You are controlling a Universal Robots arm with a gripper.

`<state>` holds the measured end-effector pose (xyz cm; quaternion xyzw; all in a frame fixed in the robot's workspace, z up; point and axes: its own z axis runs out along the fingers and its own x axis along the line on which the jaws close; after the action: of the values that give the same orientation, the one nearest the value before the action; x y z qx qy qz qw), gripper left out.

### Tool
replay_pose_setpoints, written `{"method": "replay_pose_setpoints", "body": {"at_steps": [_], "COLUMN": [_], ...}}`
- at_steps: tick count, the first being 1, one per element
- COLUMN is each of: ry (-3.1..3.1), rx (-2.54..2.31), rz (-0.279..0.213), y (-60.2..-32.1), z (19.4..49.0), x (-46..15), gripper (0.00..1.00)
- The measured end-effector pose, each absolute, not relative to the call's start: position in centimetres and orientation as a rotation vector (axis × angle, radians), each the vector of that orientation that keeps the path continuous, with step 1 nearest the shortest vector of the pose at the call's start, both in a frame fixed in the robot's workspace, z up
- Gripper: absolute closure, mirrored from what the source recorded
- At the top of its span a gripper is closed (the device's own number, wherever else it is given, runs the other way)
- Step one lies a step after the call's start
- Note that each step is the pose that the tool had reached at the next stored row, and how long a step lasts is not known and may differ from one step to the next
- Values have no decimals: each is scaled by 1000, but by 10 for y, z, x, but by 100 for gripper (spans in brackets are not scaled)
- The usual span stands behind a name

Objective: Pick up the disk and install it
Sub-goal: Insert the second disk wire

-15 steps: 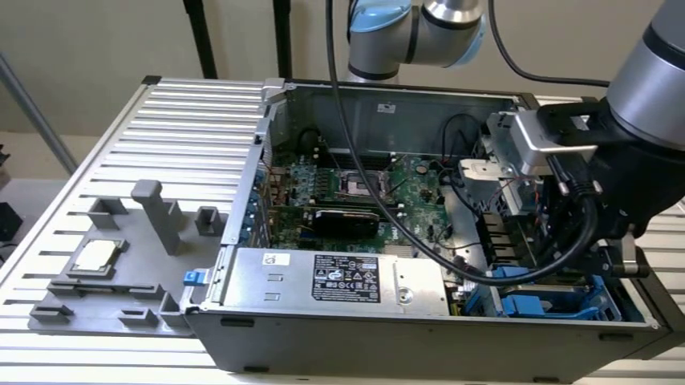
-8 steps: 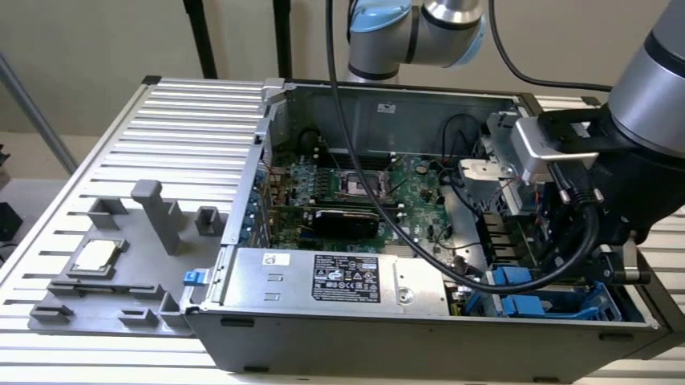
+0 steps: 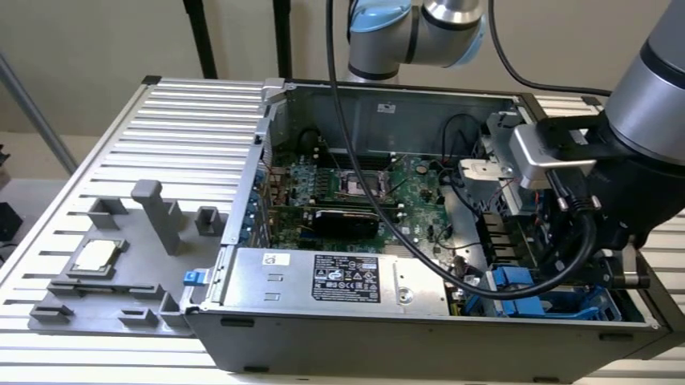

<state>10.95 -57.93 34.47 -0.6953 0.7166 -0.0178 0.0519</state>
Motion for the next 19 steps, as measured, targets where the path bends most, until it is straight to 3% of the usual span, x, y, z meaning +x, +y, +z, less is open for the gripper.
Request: {"method": "replay_pose_setpoints", "body": {"at_steps": [19], "ry": [2174], "rx": [-2111], "rz": [-61], "y": [-577], "z": [340], "x": [110], "gripper": [84]}}
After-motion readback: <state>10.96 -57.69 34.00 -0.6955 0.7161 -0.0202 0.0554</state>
